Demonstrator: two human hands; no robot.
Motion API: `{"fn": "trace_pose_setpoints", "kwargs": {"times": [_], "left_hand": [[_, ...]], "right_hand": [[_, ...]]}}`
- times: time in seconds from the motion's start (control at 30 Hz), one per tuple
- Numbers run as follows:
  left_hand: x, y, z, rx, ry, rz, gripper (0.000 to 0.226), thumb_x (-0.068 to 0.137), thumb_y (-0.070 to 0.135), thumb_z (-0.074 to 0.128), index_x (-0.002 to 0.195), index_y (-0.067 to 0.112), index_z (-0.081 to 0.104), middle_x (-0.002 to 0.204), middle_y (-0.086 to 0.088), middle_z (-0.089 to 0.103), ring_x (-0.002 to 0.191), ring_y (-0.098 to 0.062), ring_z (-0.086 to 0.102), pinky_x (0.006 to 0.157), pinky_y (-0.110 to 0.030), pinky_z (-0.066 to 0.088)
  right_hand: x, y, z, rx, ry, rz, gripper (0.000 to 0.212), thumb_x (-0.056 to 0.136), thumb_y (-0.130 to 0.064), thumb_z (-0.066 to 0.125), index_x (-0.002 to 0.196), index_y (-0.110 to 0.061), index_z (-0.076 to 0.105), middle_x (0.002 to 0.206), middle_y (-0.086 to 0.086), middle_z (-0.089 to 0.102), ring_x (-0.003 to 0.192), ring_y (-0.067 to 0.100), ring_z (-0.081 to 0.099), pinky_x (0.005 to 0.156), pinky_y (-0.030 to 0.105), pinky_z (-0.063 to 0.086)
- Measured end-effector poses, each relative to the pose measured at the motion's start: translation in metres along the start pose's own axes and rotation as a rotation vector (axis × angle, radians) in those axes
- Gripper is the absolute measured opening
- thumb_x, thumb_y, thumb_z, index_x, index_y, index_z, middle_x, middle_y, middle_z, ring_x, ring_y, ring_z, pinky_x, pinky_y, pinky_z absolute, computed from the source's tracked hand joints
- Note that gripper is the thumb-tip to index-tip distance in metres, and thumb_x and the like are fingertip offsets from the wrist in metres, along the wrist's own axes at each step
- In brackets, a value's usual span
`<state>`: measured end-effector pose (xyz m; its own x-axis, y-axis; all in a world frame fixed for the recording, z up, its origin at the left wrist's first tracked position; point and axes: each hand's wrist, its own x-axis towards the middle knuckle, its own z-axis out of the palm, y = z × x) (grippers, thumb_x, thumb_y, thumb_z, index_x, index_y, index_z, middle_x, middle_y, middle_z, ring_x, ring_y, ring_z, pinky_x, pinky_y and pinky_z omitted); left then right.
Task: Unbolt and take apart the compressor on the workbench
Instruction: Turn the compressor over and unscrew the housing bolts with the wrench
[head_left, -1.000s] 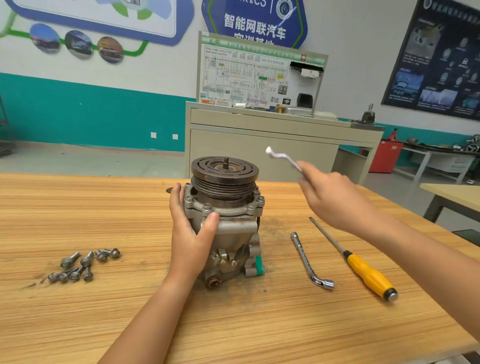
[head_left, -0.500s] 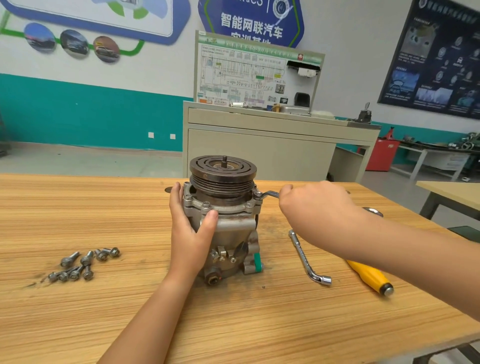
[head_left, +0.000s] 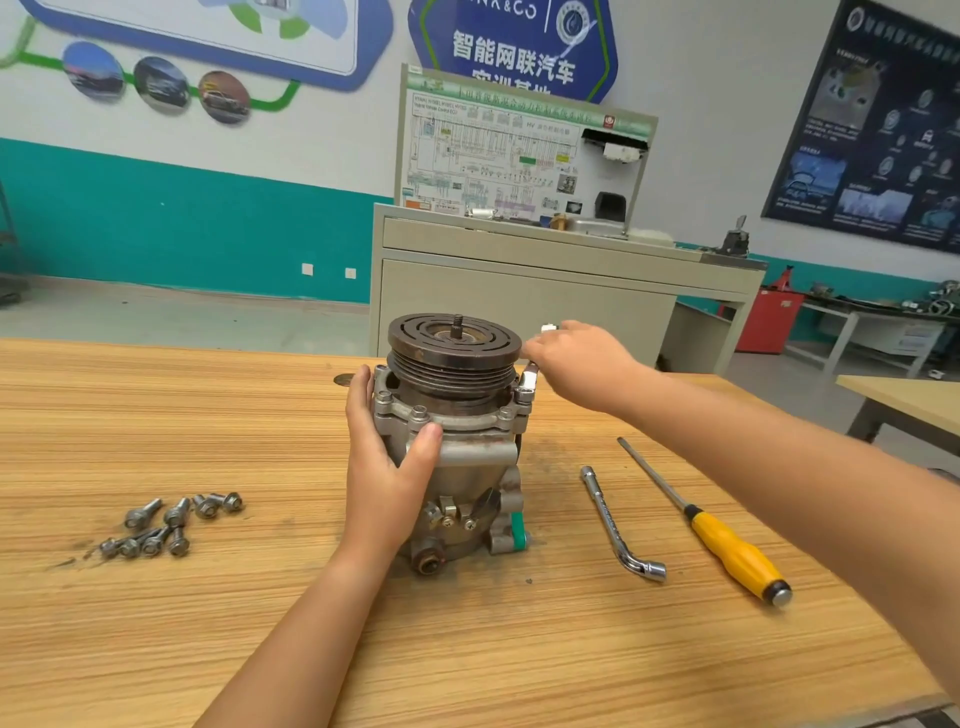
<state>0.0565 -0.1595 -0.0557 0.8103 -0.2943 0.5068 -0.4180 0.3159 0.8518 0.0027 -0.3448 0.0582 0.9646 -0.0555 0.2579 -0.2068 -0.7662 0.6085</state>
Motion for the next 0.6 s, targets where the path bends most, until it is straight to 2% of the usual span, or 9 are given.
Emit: {"fn": "trace_pose_setpoints", "kwargs": {"times": [0.1, 0.2, 0.27, 0.33, 0.43, 0.6], "left_hand": [[0.000, 0.000, -0.001, 0.004, -0.007, -0.003, 0.090, 0.065, 0.055, 0.055, 0.144, 0.041, 0.015, 0.148, 0.006, 0.031, 0.134, -0.013, 0.036, 0.108, -0.046, 0.037], [-0.001, 0.000, -0.001, -0.012, -0.013, -0.009, 0.087, 0.066, 0.055, 0.056, 0.143, 0.043, 0.016, 0.149, 0.008, 0.030, 0.136, -0.013, 0.034, 0.109, -0.046, 0.035], [-0.001, 0.001, 0.000, -0.012, 0.001, 0.002, 0.084, 0.066, 0.056, 0.055, 0.140, 0.043, 0.017, 0.146, 0.017, 0.029, 0.136, -0.007, 0.032, 0.111, -0.042, 0.033], [-0.001, 0.001, 0.001, -0.012, 0.007, 0.001, 0.085, 0.066, 0.056, 0.055, 0.142, 0.041, 0.018, 0.147, 0.015, 0.029, 0.136, -0.007, 0.032, 0.112, -0.042, 0.033], [-0.001, 0.000, 0.001, -0.012, 0.003, -0.011, 0.089, 0.066, 0.056, 0.056, 0.145, 0.038, 0.017, 0.149, 0.007, 0.030, 0.135, -0.011, 0.034, 0.110, -0.044, 0.035], [0.000, -0.001, 0.000, 0.004, 0.007, -0.006, 0.086, 0.066, 0.057, 0.055, 0.142, 0.040, 0.019, 0.148, 0.007, 0.031, 0.134, -0.010, 0.035, 0.110, -0.043, 0.035]], "right_hand": [[-0.006, 0.002, 0.001, 0.142, 0.109, 0.088, 0.032, 0.094, -0.003, 0.038, 0.122, -0.011, 0.050, 0.104, 0.007, 0.065, 0.095, 0.025, 0.059, 0.084, 0.034, 0.045], [-0.048, 0.003, -0.008, 0.491, 0.269, 0.335, 0.036, 0.099, -0.017, 0.037, 0.135, -0.014, 0.038, 0.072, 0.006, 0.060, 0.066, 0.026, 0.056, 0.056, 0.035, 0.044], [-0.080, -0.005, -0.021, 0.738, 0.308, 0.428, 0.037, 0.099, -0.023, 0.035, 0.135, -0.018, 0.034, 0.062, 0.003, 0.056, 0.057, 0.024, 0.054, 0.051, 0.037, 0.045], [-0.106, -0.014, -0.035, 0.712, 0.179, 0.395, 0.038, 0.097, -0.025, 0.035, 0.135, -0.024, 0.034, 0.059, 0.000, 0.052, 0.053, 0.019, 0.051, 0.047, 0.034, 0.040], [-0.122, -0.028, -0.051, 0.537, -0.057, 0.330, 0.042, 0.098, -0.027, 0.032, 0.137, -0.036, 0.022, 0.064, -0.004, 0.051, 0.057, 0.014, 0.049, 0.048, 0.031, 0.037], [-0.114, -0.043, -0.069, 0.280, -0.162, 0.255, 0.052, 0.096, -0.014, 0.033, 0.140, -0.034, 0.014, 0.063, -0.005, 0.046, 0.056, 0.011, 0.043, 0.044, 0.026, 0.030]]}}
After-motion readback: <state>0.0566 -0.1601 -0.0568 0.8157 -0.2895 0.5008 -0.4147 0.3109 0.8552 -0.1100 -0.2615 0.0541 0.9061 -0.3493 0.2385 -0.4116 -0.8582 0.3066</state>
